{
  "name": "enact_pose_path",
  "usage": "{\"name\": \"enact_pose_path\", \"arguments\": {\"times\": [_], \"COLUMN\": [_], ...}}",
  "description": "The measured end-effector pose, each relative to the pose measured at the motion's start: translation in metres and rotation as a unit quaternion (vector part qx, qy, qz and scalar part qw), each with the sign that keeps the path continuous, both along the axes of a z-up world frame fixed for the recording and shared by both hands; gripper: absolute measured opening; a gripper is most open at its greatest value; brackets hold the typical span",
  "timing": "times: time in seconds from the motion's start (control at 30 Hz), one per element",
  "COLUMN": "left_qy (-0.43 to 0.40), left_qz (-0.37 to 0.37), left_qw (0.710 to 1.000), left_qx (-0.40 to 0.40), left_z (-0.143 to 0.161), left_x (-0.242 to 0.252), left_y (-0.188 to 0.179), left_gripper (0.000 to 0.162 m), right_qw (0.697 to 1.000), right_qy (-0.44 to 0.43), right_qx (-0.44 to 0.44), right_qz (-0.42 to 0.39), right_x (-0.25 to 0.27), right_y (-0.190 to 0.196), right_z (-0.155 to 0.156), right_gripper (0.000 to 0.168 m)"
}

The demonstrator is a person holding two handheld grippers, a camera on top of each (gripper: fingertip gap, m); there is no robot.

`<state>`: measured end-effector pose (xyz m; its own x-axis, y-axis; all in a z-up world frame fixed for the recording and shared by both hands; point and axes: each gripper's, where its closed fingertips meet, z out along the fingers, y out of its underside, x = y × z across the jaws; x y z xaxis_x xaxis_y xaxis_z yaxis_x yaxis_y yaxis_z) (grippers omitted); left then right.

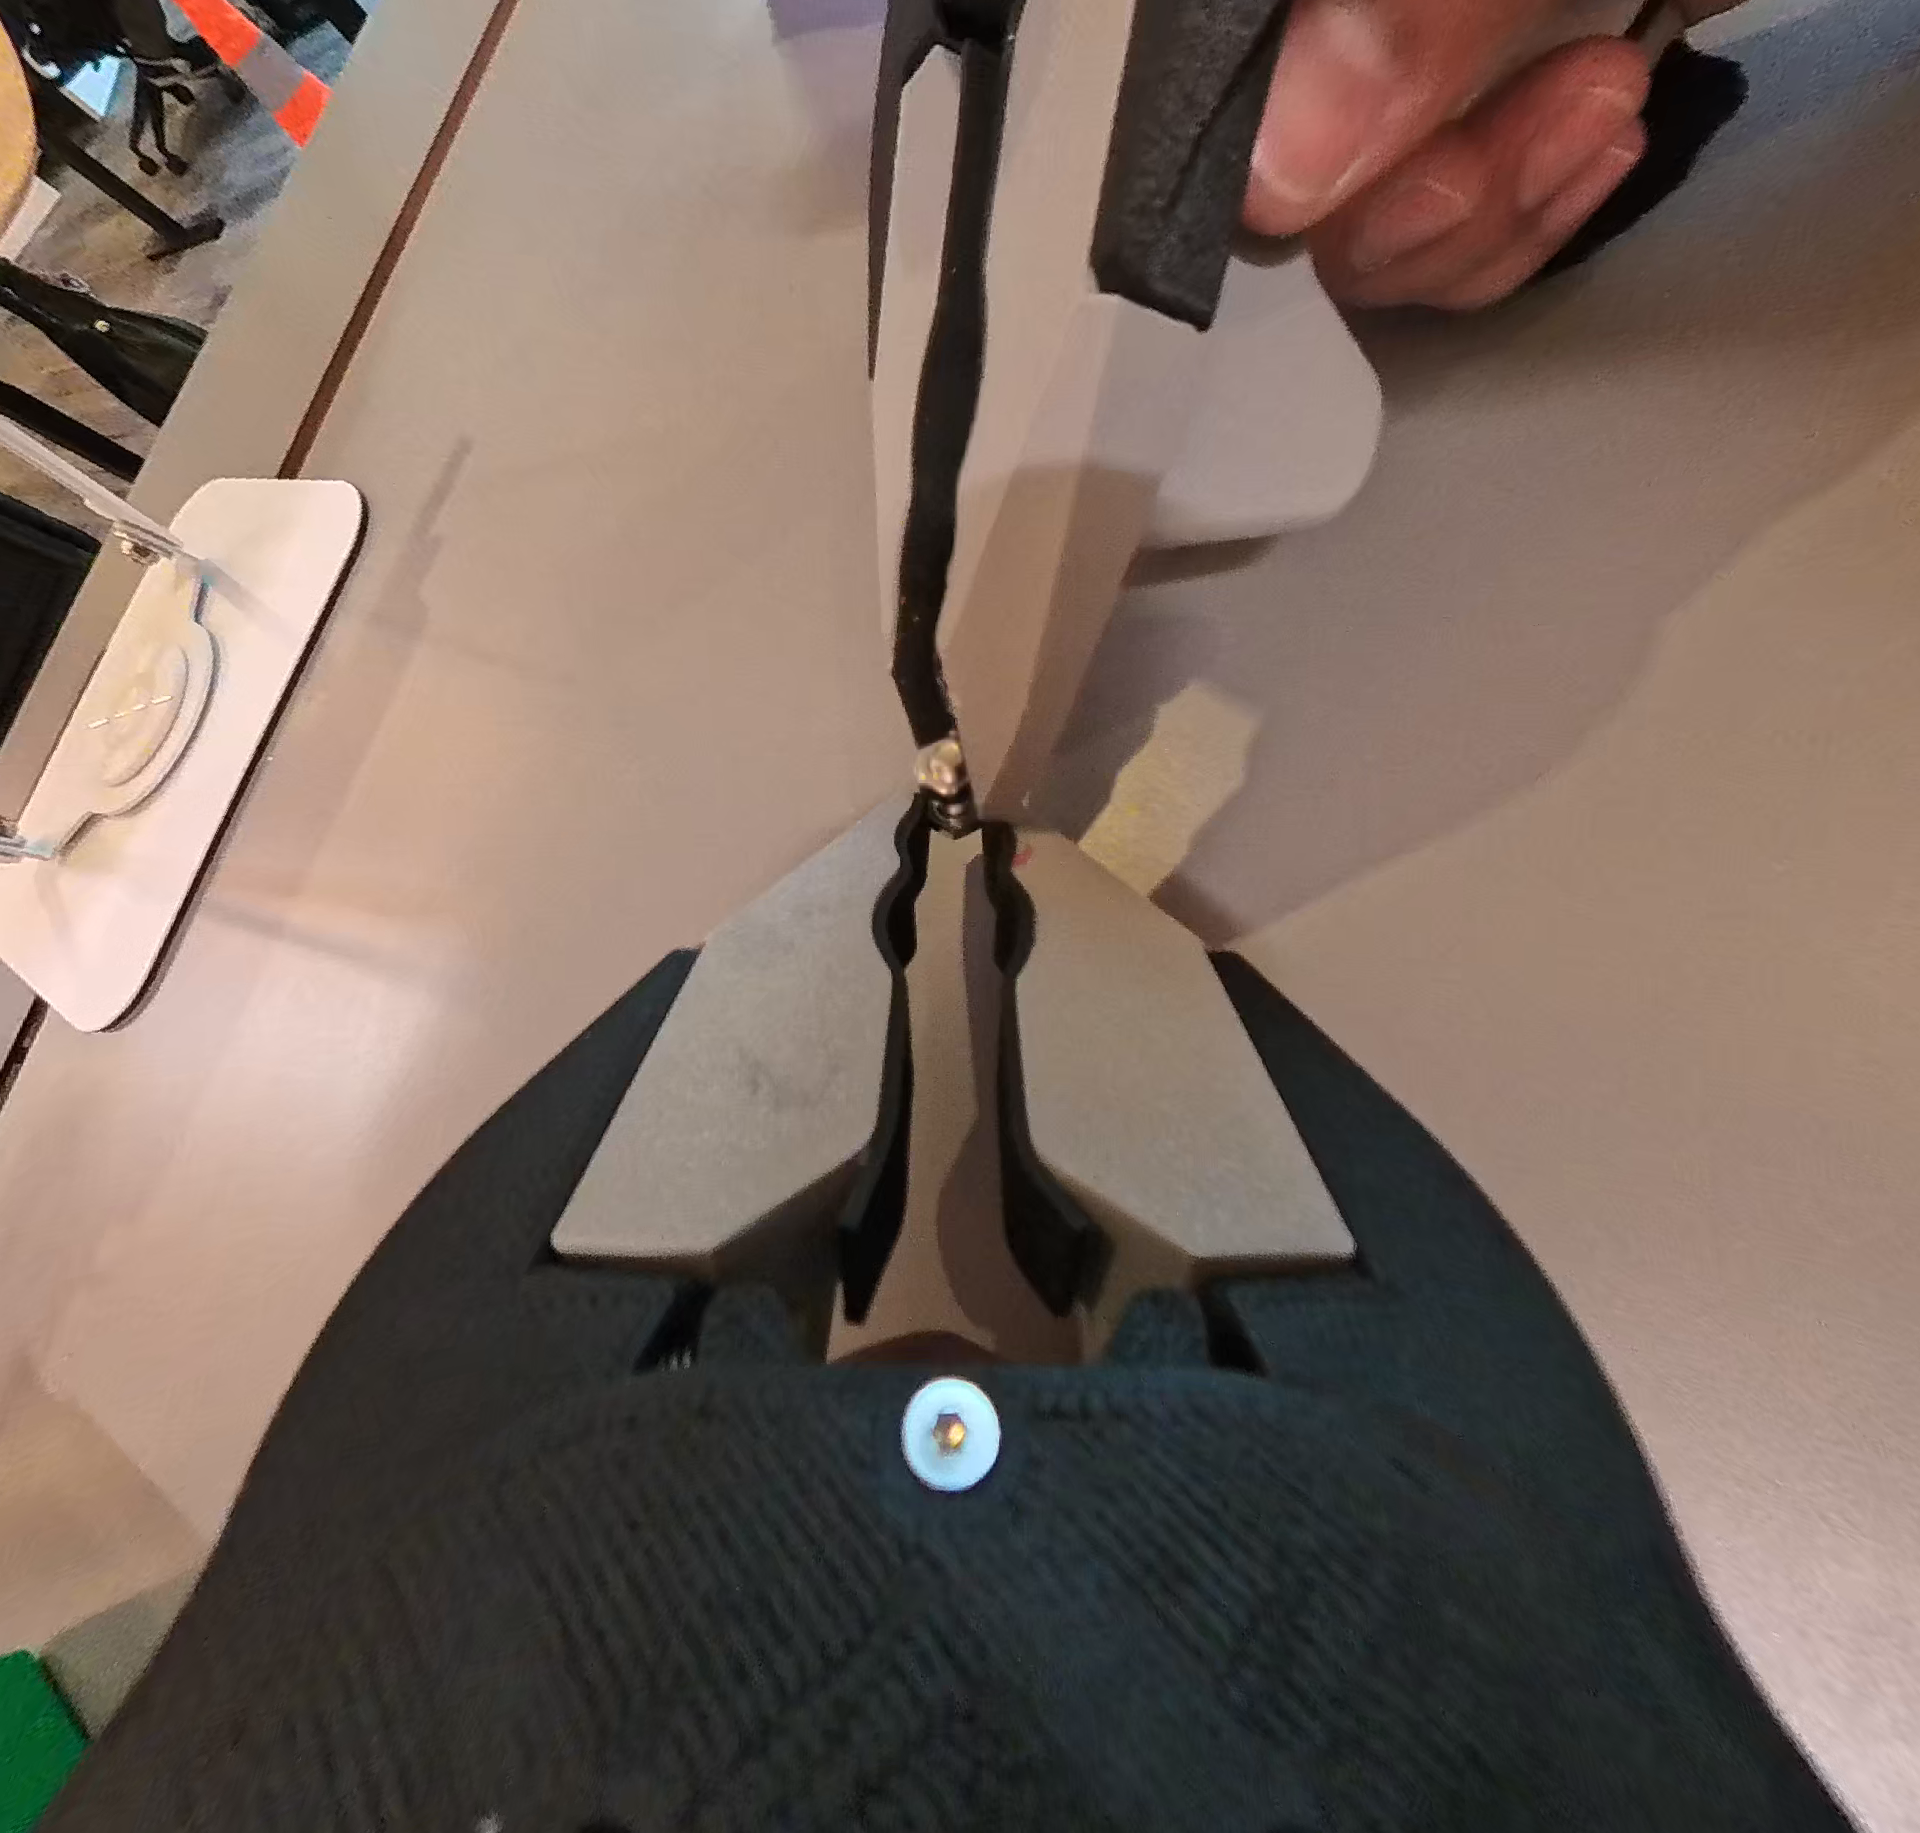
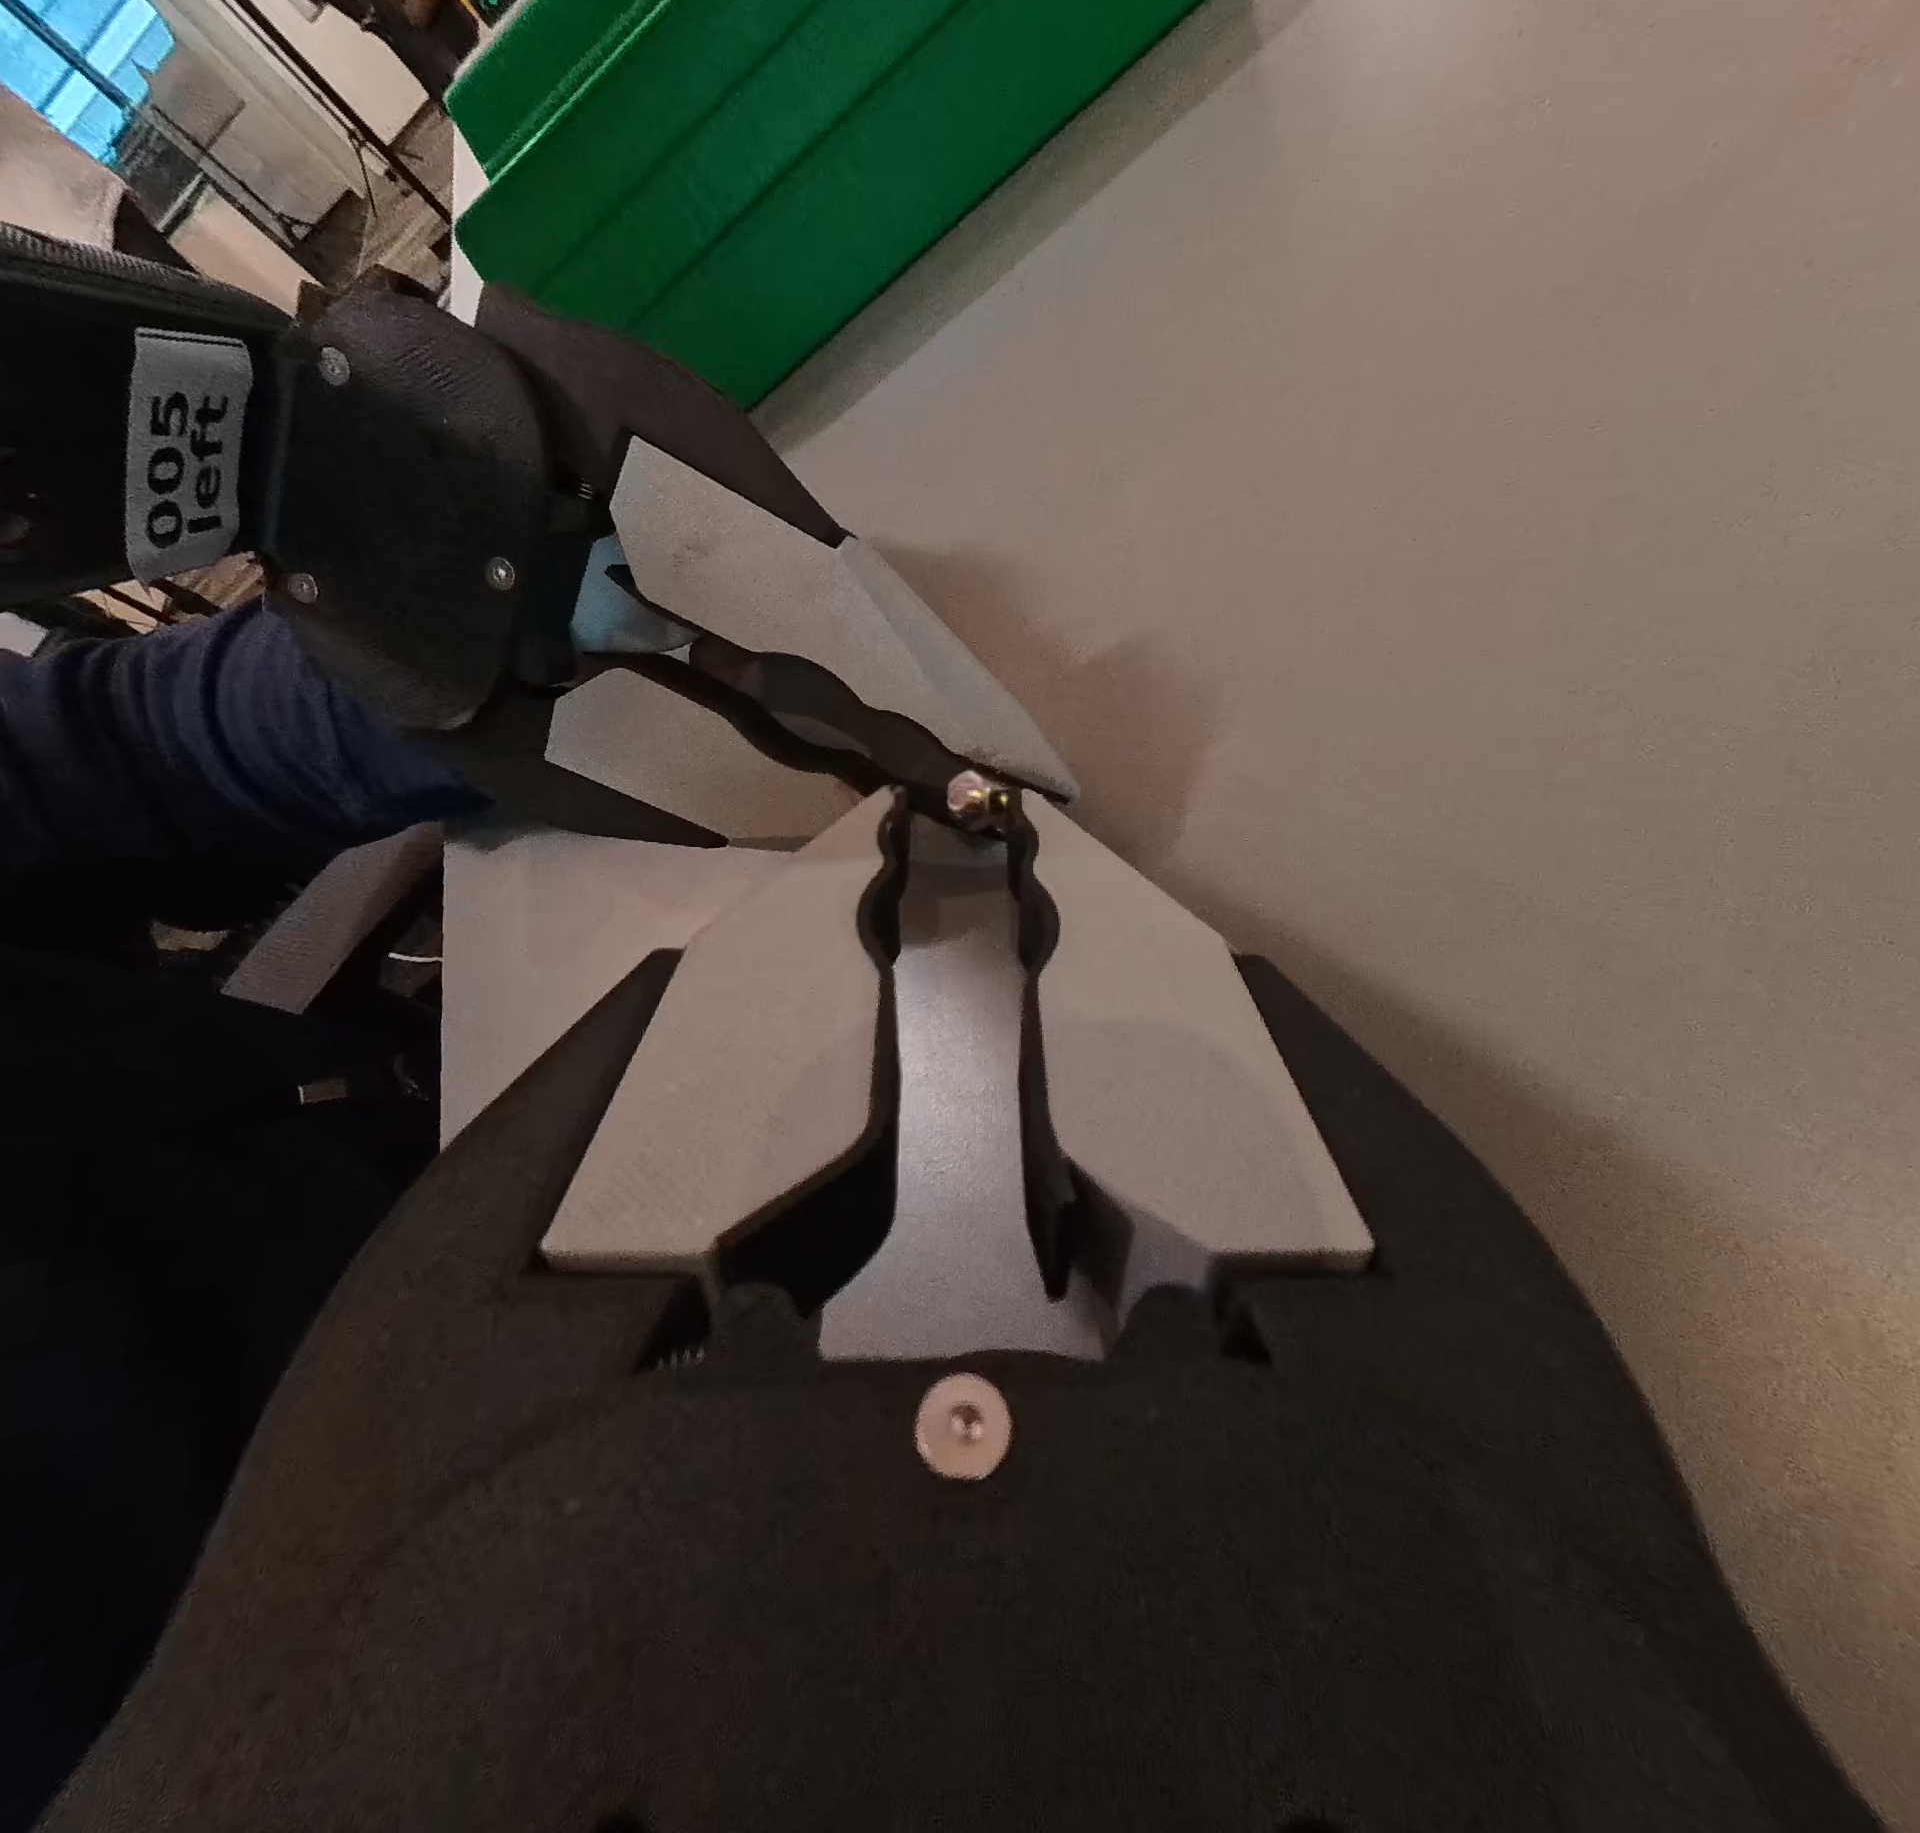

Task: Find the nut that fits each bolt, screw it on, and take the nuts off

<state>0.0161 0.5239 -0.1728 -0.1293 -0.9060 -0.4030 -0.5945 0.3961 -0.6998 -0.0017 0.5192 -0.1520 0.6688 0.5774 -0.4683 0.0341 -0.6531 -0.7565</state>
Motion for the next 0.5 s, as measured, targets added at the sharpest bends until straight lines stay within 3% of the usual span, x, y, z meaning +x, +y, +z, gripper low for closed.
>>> {"name": "enact_pose_path", "arguments": {"times": [0.07,0.5], "left_qy": [-0.001,-0.026], "left_qz": [0.0,-0.001], "left_qw": [1.0,0.999], "left_qx": [-0.003,-0.027], "left_z": [0.0,0.0071], "left_x": [0.0002,0.0034], "left_y": [0.0,-0.0011], "left_gripper": [0.007,0.008], "right_qw": [1.0,1.0], "right_qy": [-0.002,0.013], "right_qx": [0.002,0.006], "right_qz": [-0.003,0.0], "right_x": [0.0006,0.0044], "right_y": [0.0003,-0.0014], "right_z": [0.0008,0.0075], "right_gripper": [0.008,0.007]}}
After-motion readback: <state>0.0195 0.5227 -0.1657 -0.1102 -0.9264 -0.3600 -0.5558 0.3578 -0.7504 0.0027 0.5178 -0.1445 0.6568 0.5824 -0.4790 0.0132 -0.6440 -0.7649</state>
